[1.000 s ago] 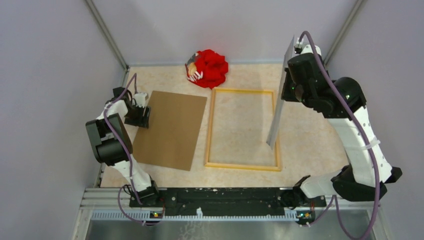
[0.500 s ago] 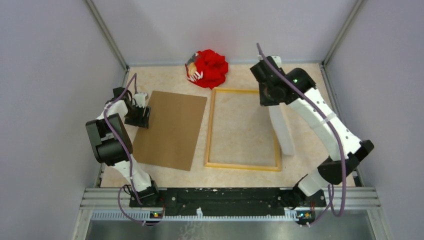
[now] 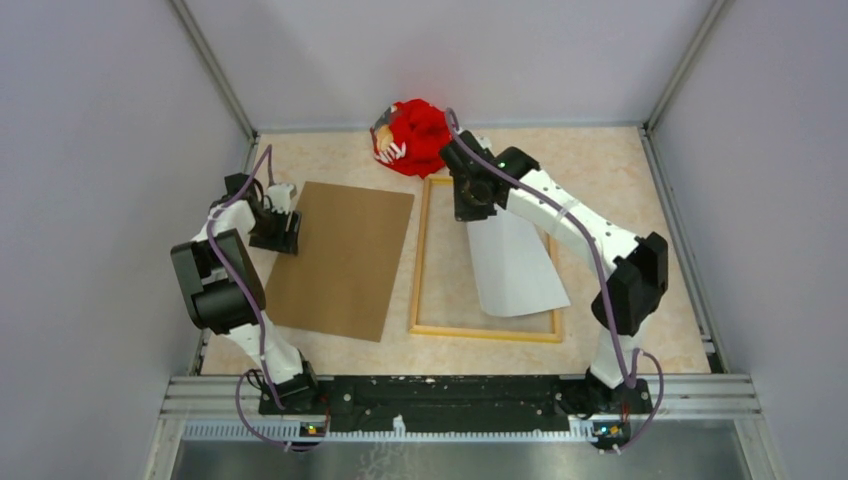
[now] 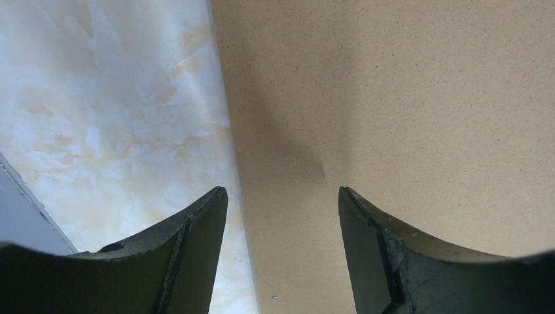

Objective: Put the photo into the frame
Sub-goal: Turn over the photo from the photo frame.

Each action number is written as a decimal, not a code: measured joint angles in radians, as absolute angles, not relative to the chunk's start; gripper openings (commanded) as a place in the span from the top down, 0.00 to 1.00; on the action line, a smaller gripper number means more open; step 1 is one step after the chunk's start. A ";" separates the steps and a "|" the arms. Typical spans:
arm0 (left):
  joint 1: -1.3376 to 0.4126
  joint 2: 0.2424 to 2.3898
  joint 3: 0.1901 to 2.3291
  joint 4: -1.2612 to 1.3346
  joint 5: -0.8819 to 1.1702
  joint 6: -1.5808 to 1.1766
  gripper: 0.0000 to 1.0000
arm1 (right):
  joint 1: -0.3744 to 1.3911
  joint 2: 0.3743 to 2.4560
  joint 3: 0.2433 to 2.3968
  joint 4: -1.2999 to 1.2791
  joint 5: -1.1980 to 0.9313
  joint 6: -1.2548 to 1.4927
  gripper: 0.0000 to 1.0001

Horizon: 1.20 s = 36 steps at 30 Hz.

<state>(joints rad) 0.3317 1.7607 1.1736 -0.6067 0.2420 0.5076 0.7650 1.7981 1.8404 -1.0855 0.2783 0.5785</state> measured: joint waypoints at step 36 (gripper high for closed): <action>0.332 1.758 1.162 -0.603 0.243 0.508 0.31 | 0.783 1.821 1.597 -0.858 0.347 1.014 1.00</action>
<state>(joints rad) 0.3317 1.7580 1.1622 -0.6025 0.2432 0.5083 0.7834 1.8206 1.5967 -0.8581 0.3466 1.0138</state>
